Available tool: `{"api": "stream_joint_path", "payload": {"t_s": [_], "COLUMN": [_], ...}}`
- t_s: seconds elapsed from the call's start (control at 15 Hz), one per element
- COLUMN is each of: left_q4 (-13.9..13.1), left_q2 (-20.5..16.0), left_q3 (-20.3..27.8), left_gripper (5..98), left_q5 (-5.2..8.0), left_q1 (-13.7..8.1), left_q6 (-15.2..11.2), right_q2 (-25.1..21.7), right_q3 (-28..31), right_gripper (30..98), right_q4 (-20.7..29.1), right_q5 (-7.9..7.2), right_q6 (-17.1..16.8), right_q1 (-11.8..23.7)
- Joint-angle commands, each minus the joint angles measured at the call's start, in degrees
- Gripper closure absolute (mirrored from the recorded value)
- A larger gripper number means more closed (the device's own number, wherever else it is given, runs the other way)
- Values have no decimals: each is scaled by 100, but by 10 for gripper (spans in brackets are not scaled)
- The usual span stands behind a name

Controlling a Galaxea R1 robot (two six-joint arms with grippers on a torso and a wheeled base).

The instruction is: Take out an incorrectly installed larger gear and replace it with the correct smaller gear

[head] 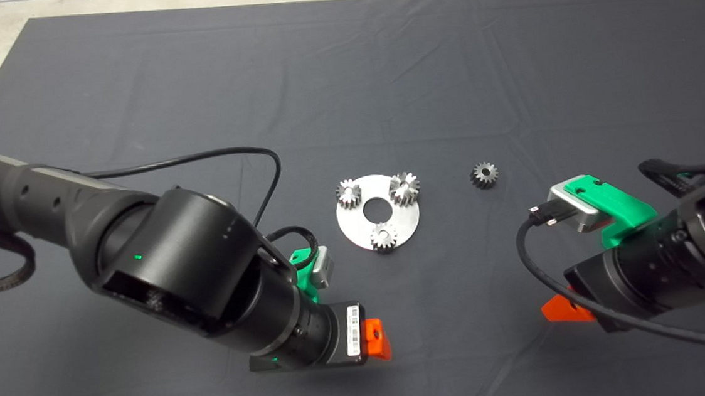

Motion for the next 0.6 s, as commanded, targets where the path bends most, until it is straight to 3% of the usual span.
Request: {"api": "stream_joint_path", "payload": {"t_s": [0.0,0.53], "left_q4": [-60,-60], "left_q2": [7,16], "left_q3": [19,36], "left_gripper": [58,58], "left_q5": [2,18], "left_q1": [-96,-103], "left_q6": [2,2], "right_q2": [-16,11], "right_q3": [7,-67], "right_gripper": [610,590], "right_q4": [170,144], "right_q5": [-591,-591], "right_q6": [32,32], "right_q1": [75,66]}}
